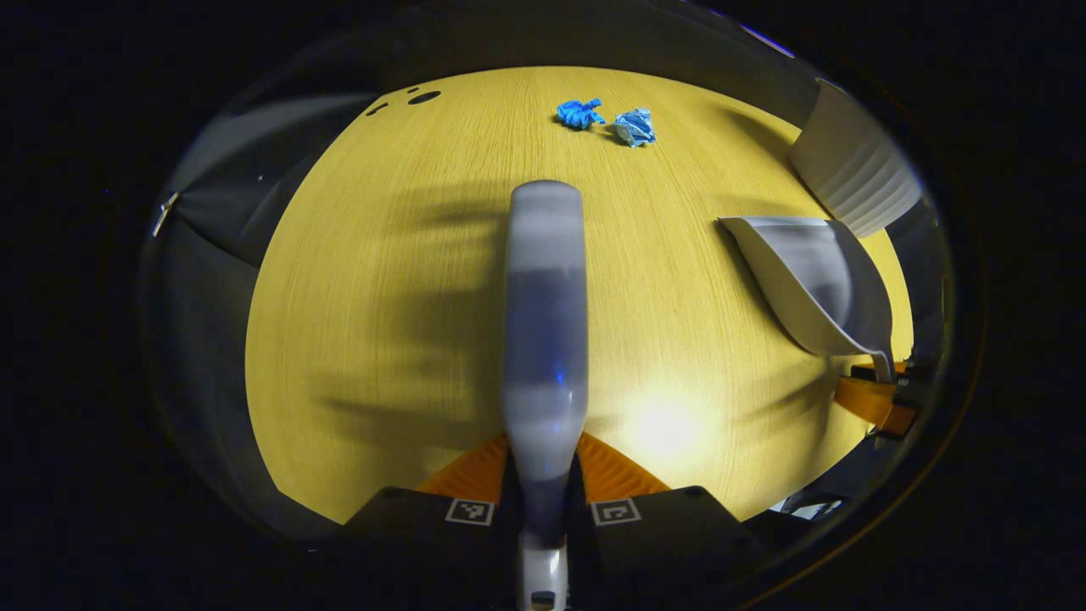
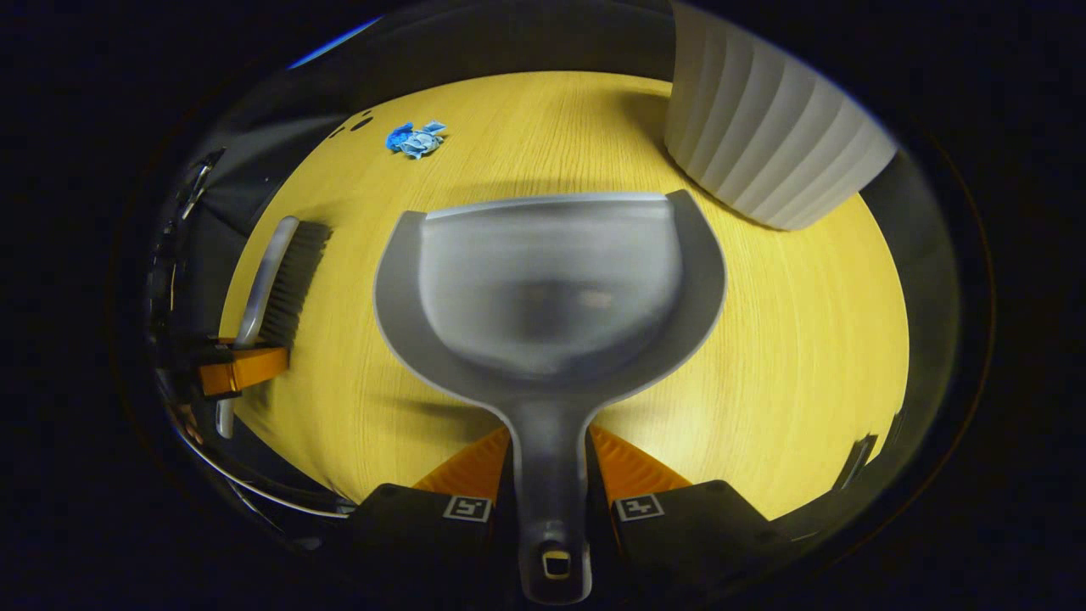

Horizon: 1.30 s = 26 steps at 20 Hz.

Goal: Pick up the small broom and dustpan from the desktop, sweep the trash into the dustpan with the broom, and then empty the trash into the garbage bin.

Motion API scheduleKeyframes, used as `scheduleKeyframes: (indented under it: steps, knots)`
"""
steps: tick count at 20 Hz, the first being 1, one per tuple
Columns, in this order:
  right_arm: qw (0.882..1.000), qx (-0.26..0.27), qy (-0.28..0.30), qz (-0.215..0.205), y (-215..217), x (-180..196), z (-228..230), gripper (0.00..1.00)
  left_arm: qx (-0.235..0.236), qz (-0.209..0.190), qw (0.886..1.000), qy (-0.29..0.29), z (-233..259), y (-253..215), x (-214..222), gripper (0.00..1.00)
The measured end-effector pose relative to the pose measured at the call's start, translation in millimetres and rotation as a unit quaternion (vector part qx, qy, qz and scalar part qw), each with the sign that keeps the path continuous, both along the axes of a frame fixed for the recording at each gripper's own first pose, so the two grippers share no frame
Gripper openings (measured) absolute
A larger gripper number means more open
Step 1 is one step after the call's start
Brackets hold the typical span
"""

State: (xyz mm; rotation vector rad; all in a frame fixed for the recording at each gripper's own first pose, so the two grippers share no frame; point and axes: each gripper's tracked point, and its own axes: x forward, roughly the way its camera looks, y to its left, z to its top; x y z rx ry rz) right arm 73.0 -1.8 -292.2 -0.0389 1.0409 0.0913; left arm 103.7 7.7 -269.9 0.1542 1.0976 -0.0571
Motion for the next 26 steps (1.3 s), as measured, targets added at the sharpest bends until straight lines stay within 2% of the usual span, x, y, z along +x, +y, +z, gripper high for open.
scheduleKeyframes:
  steps: [6,12,17,20,23,26]
  knots:
    - [0.998,-0.007,-0.023,0.057,-12.7,23.5,18.3,0.38,0.004,0.035,0.999,0.002,12.0,40.5,26.4,0.27]
    - [0.993,-0.007,-0.025,0.118,-30.8,35.2,30.6,0.38,0.027,0.033,0.999,-0.009,37.2,61.5,104.8,0.27]
    - [0.986,-0.007,-0.025,0.162,-40.5,35.3,33.8,0.38,0.111,-0.035,0.993,-0.006,58.0,64.6,184.5,0.27]
    - [0.983,-0.007,-0.027,0.183,-42.4,37.4,31.3,0.38,0.187,-0.112,0.976,0.001,66.1,54.5,228.6,0.27]
    - [0.981,-0.003,-0.031,0.191,-37.7,43.1,27.4,0.38,0.211,-0.167,0.963,0.019,64.2,34.1,248.2,0.26]
    - [0.979,0.003,-0.035,0.202,-34.0,45.7,23.8,0.38,0.216,-0.248,0.944,0.03,59.2,-2.1,258.2,0.27]
